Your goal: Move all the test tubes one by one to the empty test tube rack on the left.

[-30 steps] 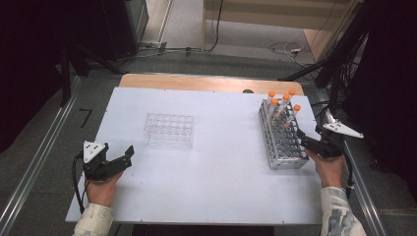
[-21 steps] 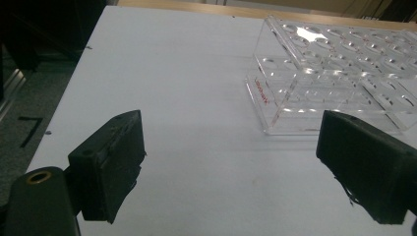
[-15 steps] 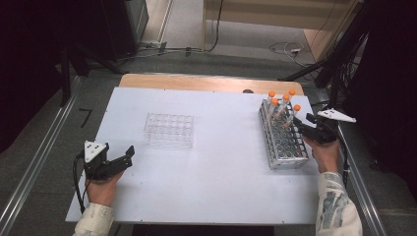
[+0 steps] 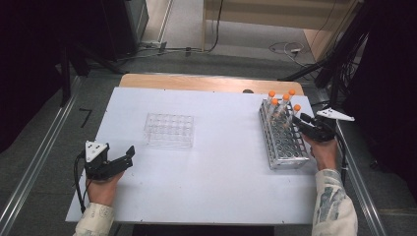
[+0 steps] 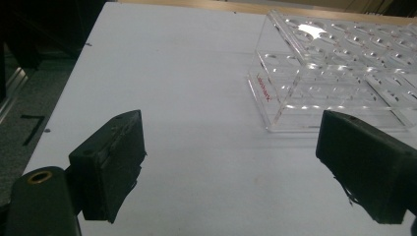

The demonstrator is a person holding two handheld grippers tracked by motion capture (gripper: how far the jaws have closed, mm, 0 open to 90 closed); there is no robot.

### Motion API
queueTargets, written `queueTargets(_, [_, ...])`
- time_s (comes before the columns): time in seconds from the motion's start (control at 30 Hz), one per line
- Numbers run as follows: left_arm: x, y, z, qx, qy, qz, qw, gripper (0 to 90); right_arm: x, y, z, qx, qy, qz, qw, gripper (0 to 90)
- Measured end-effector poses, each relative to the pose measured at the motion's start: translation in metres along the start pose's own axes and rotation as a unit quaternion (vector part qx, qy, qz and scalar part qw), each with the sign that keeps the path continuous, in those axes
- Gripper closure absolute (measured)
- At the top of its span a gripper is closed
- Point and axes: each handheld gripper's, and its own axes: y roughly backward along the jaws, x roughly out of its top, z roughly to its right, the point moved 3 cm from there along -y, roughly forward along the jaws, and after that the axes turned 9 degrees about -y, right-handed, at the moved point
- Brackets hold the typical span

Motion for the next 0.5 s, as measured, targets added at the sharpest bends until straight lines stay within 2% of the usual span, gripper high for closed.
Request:
queueTargets(0.07, [0.0, 0.0, 0.0, 0.001, 0.0, 0.0, 1.0, 11.8, 0.003, -0.002, -0.002, 0.01, 0.0, -0.012, 0.9999, 54.5])
queueTargets(0.13, [0.0, 0.0, 0.0, 0.001, 0.001, 0.0, 1.0, 11.8, 0.004, -0.004, -0.004, 0.01, 0.006, -0.016, 0.9998, 55.0])
queueTargets(0.17, [0.0, 0.0, 0.0, 0.001, 0.001, 0.0, 1.0, 11.8, 0.007, -0.007, -0.006, 0.004, 0.018, -0.017, 0.9997, 58.7])
queueTargets(0.2, [0.0, 0.0, 0.0, 0.001, 0.001, 0.0, 1.0, 11.8, 0.008, -0.008, -0.007, 0.007, 0.017, -0.021, 0.9996, 59.7])
queueTargets(0.3, [-0.001, 0.0, -0.001, 0.001, 0.0, -0.001, 1.0, 11.8, 0.01, -0.011, -0.008, 0.0, 0.018, -0.018, 0.9997, 66.9])
queueTargets(0.37, [-0.001, 0.001, -0.001, 0.001, 0.001, -0.001, 1.0, 11.8, 0.011, -0.012, -0.008, 0.009, 0.016, -0.019, 0.9997, 71.1])
queueTargets(0.5, [-0.001, 0.001, -0.001, 0.001, 0.002, -0.001, 1.0, 11.8, 0.011, -0.012, -0.01, 0.007, 0.025, -0.02, 0.9995, 71.9])
